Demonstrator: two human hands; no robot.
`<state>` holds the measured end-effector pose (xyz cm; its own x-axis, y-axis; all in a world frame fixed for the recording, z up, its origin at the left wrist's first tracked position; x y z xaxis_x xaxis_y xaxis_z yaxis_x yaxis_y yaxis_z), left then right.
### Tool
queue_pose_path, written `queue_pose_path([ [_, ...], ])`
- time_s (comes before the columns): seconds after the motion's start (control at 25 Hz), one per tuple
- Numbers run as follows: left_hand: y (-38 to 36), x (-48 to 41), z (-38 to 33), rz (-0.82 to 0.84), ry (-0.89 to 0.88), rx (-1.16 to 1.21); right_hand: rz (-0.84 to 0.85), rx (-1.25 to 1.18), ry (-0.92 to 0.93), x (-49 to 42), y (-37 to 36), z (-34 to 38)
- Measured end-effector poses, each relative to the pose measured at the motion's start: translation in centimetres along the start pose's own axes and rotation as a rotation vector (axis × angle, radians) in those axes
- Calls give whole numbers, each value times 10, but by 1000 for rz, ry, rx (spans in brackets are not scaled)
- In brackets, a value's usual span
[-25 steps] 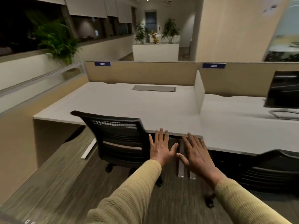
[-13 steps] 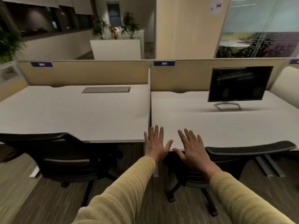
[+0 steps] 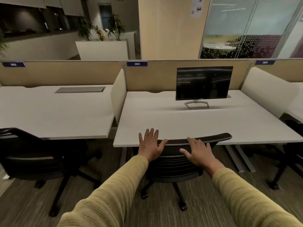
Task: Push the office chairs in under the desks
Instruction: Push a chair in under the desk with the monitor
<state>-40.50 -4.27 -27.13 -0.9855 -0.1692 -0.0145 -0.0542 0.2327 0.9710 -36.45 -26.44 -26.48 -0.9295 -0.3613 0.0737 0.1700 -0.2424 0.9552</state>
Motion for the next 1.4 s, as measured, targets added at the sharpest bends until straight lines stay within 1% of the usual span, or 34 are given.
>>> queue_pose_path([
  [0.08,-16,11,-21,31,11,-56,52,-2,-8,8,-1,-27],
  [0.16,-25,15,-35,40,43,-87,56,-7,28,9,2,-45],
  [0.36,-37,0,-40,43,160,-77,65,18,134,-21,13,-69],
  [0.48,-43,-19,-38,62,230,-86,124,80,174,-46,12,-86],
  [0.56,-46,-31,-39,8,313,-96,162,106,196,-63,9,-100],
  [0.64,-46,-35,-42,-123,397,-94,176,111,212,-75,8,-115],
  [0.72,-49,-33,-47,-246,435,-86,171,125,207,-84,10,-134],
  [0.8,-51,-29,-52,-302,441,-82,113,110,190,-88,13,-151],
  [0.88,-50,-26,-59,-310,449,-75,69,70,182,-86,14,-161],
  [1.24,-62,26,-102,-309,442,-50,29,52,207,-36,7,-193],
  [1.4,-61,48,-123,-331,437,-38,-34,26,226,4,16,-210],
])
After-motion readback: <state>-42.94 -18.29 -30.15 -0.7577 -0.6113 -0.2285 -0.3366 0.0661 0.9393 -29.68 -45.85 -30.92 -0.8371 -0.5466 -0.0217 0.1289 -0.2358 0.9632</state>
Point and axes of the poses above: each hand's wrist, its own x-axis away from the middle knuckle, its own y-axis out of the back of the hand, z = x × y, the point moved 6 cm from there along -x, towards the middle knuckle, and after that the axes turned 6 degrees about -x, right-handed, at the moved point
